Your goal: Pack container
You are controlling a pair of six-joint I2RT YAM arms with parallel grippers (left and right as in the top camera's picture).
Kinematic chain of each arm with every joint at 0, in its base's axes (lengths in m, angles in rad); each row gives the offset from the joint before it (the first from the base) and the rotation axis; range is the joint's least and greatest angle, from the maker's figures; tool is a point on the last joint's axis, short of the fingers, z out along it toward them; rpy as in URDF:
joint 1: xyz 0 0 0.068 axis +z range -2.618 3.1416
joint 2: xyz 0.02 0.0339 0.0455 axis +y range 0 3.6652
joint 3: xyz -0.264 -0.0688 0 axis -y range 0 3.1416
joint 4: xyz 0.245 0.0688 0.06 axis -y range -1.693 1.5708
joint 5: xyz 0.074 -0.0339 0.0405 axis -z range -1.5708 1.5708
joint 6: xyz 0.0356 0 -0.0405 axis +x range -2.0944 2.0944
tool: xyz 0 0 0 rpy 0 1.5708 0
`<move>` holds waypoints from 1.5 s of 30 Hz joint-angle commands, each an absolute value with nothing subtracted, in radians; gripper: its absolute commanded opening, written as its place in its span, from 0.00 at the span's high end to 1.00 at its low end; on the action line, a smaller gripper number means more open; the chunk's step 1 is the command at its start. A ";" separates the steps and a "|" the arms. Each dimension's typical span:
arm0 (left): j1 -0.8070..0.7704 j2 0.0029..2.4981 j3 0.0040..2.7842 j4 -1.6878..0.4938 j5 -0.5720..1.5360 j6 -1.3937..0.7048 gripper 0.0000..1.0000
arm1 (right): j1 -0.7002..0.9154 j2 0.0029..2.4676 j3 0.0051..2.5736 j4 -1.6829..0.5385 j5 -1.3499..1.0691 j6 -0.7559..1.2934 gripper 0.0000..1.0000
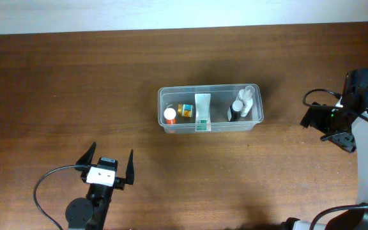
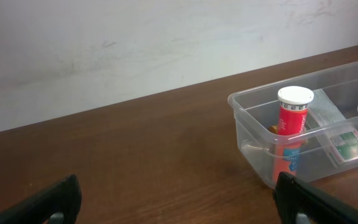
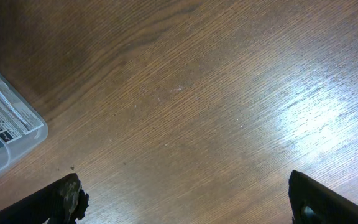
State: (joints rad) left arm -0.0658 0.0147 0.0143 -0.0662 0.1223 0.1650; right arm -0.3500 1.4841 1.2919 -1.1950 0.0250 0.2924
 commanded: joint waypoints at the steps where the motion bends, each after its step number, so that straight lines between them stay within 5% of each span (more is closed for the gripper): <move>1: -0.063 0.005 0.009 -0.069 0.111 0.174 0.01 | -0.354 1.482 1.294 -1.192 0.027 0.305 0.02; 15: -0.063 0.005 0.009 -0.069 0.111 0.174 0.01 | -0.338 1.404 1.156 -1.016 0.029 0.286 0.02; 26: -0.062 0.005 0.009 -0.069 0.111 0.174 0.01 | -0.237 0.852 0.766 -0.466 -0.099 0.245 0.01; 45: -0.063 0.005 0.009 -0.069 0.111 0.174 0.01 | -0.037 0.268 0.363 -0.159 -0.150 -0.003 0.02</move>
